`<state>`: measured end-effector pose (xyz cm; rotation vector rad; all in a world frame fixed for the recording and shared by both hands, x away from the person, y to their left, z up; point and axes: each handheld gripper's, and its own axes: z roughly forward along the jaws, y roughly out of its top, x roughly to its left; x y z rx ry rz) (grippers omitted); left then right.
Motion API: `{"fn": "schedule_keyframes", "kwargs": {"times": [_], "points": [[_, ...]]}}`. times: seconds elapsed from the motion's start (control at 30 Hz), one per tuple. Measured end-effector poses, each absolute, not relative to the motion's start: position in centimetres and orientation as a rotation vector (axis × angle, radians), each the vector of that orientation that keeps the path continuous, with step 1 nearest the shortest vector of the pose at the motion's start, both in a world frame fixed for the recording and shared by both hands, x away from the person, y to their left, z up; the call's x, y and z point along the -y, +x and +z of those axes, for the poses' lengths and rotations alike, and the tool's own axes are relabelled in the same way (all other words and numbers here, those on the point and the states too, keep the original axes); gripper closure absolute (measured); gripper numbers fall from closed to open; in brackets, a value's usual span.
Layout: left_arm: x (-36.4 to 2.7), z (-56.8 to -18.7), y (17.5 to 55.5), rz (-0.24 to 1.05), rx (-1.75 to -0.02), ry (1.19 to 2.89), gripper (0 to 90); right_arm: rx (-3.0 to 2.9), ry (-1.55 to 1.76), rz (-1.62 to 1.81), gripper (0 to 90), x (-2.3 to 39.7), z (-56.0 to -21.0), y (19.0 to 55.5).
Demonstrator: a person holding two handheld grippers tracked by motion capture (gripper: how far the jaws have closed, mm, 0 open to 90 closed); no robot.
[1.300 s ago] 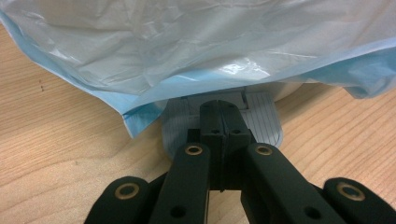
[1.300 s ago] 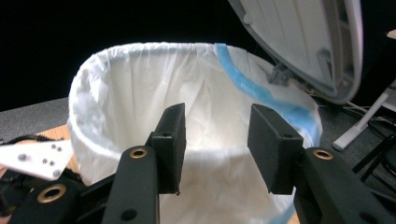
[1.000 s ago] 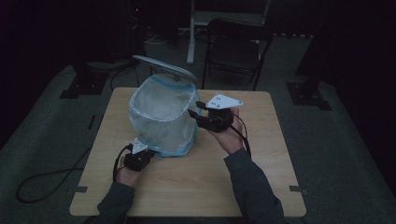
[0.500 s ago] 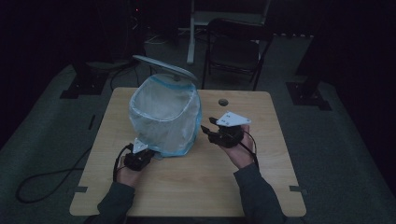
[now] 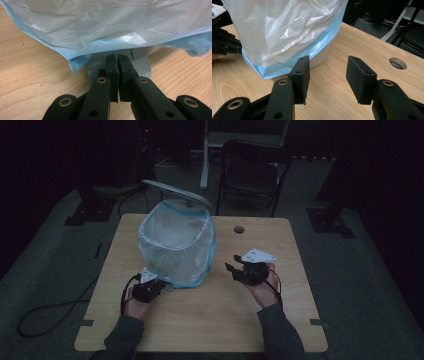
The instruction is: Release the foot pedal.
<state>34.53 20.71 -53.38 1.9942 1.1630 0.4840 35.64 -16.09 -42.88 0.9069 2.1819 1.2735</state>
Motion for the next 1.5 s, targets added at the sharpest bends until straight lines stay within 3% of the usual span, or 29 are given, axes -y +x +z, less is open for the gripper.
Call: {"fn": "schedule_keyframes", "kwargs": {"times": [0.57,1.07,1.4,1.5], "points": [[-22.1,-52.3,33.2,0.481,-1.184,1.949,80.9,-2.215,0.917,1.218,52.6,16.3,-44.3,35.7],[-22.6,-52.7,33.4,0.468,-1.222,1.958,74.2,-2.314,1.098,1.048,51.7,18.0,-52.1,37.2],[-22.8,-52.7,33.5,0.46,-1.222,1.96,73.3,-2.352,1.107,1.019,51.9,17.6,-54.3,37.3],[-22.8,-52.7,33.5,0.46,-1.223,1.958,73.2,-2.344,1.109,1.039,47.7,17.6,-54.5,37.4]]}}
